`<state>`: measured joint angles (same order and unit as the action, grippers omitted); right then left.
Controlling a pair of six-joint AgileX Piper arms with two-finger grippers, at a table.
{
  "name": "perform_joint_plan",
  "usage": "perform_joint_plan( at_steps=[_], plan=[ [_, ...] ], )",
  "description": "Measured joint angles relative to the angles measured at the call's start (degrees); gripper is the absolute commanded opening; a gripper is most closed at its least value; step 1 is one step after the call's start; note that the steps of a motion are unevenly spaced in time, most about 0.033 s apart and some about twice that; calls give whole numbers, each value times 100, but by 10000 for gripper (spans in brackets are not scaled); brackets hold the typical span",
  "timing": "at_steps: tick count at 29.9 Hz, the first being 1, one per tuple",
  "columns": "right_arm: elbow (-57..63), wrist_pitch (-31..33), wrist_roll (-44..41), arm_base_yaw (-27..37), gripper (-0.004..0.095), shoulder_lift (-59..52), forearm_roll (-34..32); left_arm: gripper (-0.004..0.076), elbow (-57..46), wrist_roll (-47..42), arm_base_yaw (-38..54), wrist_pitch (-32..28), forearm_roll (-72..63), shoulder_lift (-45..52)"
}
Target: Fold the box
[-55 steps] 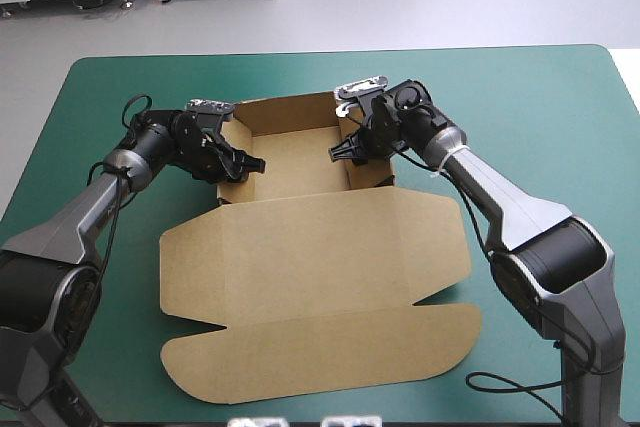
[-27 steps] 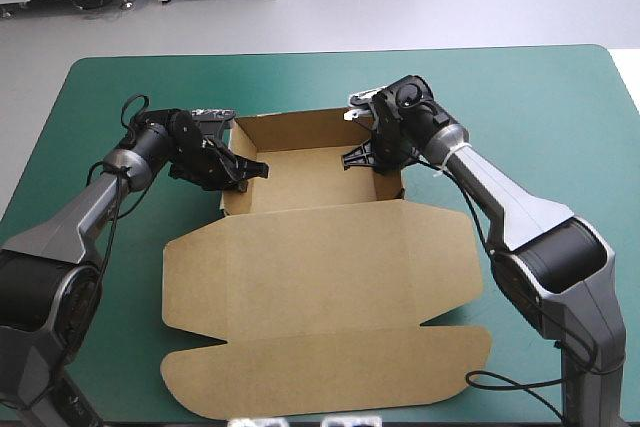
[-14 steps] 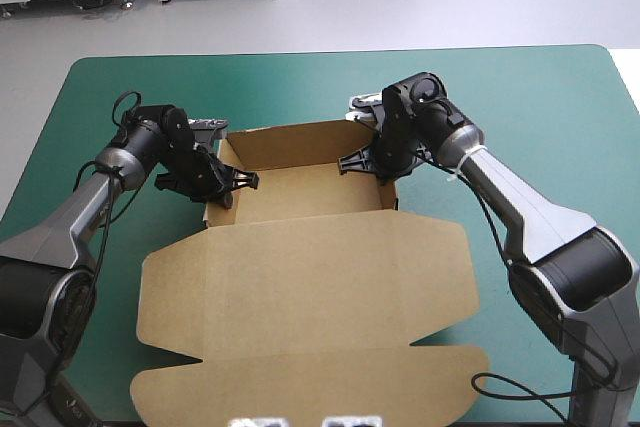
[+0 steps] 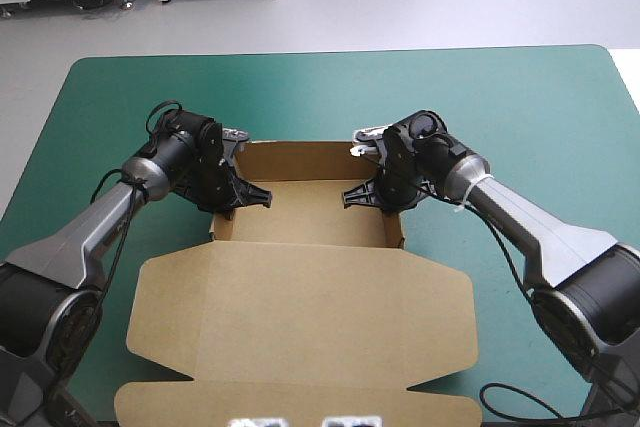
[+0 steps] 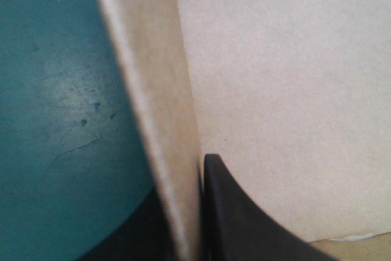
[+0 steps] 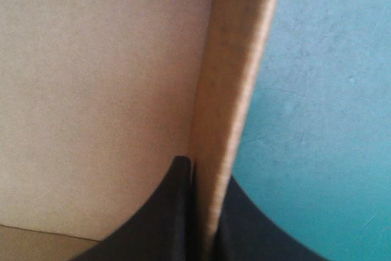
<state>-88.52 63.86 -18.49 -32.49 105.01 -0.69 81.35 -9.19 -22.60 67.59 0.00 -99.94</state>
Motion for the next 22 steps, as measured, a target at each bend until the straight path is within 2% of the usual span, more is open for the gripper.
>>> perform_joint_plan(
  at_steps=[15, 18, 22],
  plan=[
    [13, -33, 0, -43, -5, -6, -206, -8, -240, -202, -105, -181, 116, -28],
    [13, -33, 0, -63, 100, -6, -310, -8, -247, -202, -110, -181, 116, -28],
    [13, 50, 113, -90, 355, -6, -517, -3, -257, -202, -110, -175, 103, -28]
  ],
)
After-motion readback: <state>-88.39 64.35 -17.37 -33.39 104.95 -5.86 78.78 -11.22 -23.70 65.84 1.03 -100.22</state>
